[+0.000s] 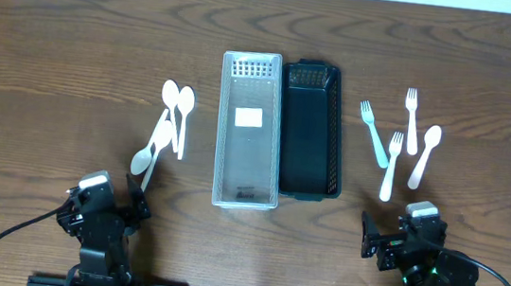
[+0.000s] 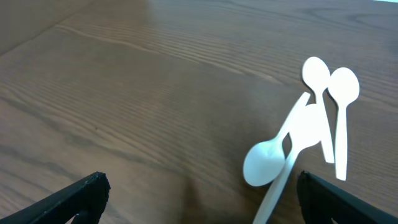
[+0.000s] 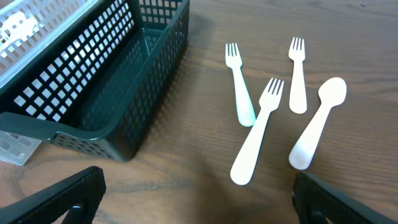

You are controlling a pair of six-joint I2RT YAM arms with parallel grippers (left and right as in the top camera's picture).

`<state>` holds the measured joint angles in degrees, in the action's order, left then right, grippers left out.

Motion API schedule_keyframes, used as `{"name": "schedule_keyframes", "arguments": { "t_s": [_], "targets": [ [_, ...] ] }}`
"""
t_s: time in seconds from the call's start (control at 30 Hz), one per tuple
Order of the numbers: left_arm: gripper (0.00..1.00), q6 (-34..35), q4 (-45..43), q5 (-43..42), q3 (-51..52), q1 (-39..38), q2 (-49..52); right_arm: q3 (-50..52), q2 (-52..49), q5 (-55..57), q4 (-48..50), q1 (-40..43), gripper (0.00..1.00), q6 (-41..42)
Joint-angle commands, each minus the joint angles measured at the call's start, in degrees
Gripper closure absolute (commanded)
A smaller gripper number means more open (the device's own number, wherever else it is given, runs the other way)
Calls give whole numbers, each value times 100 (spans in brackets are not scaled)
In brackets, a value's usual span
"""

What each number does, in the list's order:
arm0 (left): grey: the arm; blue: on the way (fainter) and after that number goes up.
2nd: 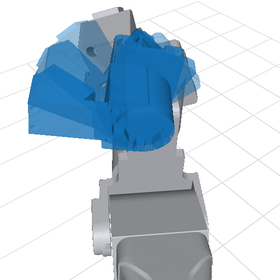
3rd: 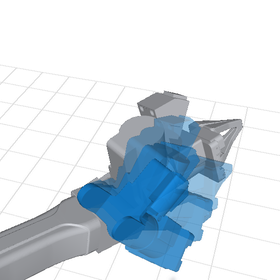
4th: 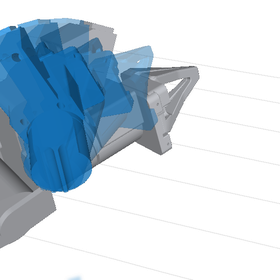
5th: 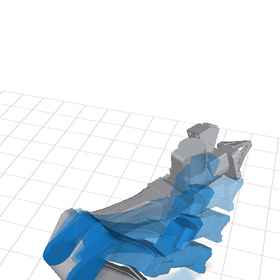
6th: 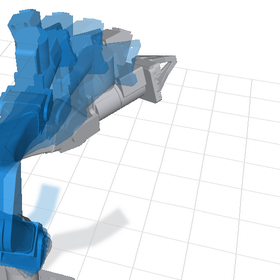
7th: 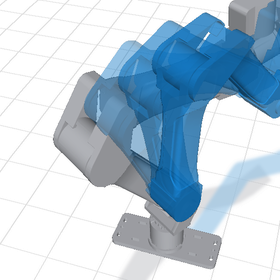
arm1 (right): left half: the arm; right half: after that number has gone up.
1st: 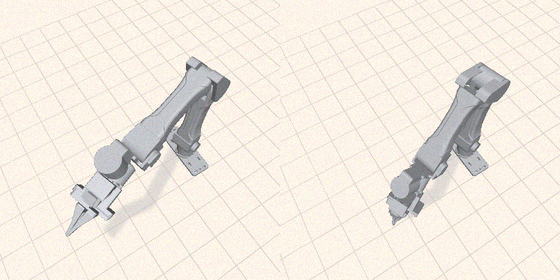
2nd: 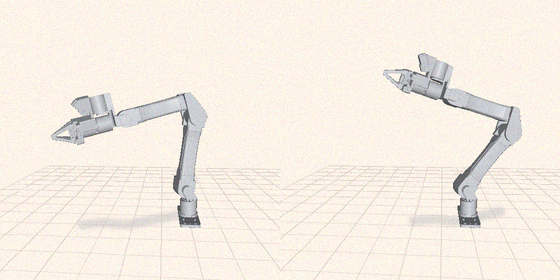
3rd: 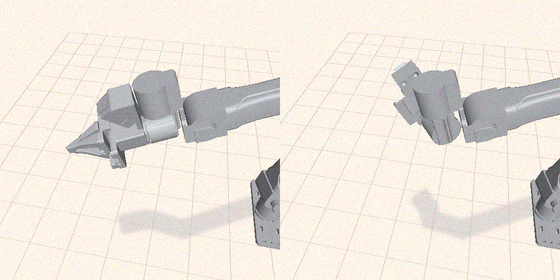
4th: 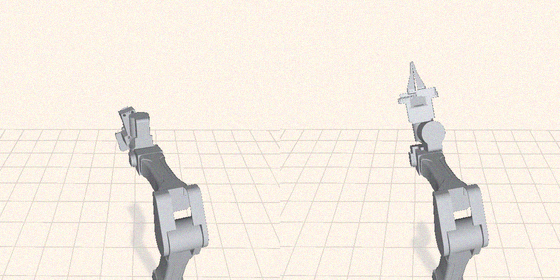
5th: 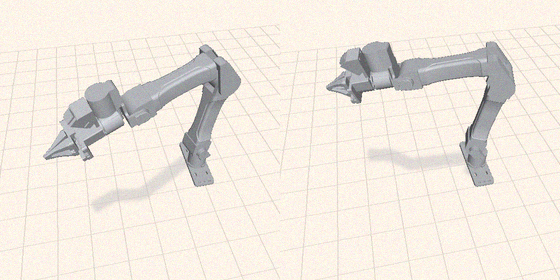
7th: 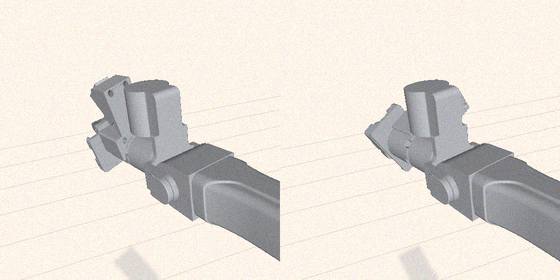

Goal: Pack container

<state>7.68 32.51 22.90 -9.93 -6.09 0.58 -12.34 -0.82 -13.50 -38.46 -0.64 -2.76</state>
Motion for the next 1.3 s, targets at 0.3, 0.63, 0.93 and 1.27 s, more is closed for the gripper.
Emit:
{"name": "schedule_keyframes", "arguments": {
  "t_s": [0.3, 0.63, 0.93, 1.27],
  "targets": [
    [2, 48, -175, -2092, -476, 35, 199, -398, -511, -538, 944, -50, 1, 1303],
    [1, -90, 682, -2068, -2776, 35, 2909, -3060, -4304, 442, 452, -46, 1, 1189],
    [2, -345, 1537, -1563, -5047, 46, 5480, -6037, -7884, 763, -1029, -13, 1, 101],
    [2, -339, 1919, -1578, -5464, 260, 6723, -6260, -9696, 1027, -1364, 730, 6, 1451]
  ]
}}
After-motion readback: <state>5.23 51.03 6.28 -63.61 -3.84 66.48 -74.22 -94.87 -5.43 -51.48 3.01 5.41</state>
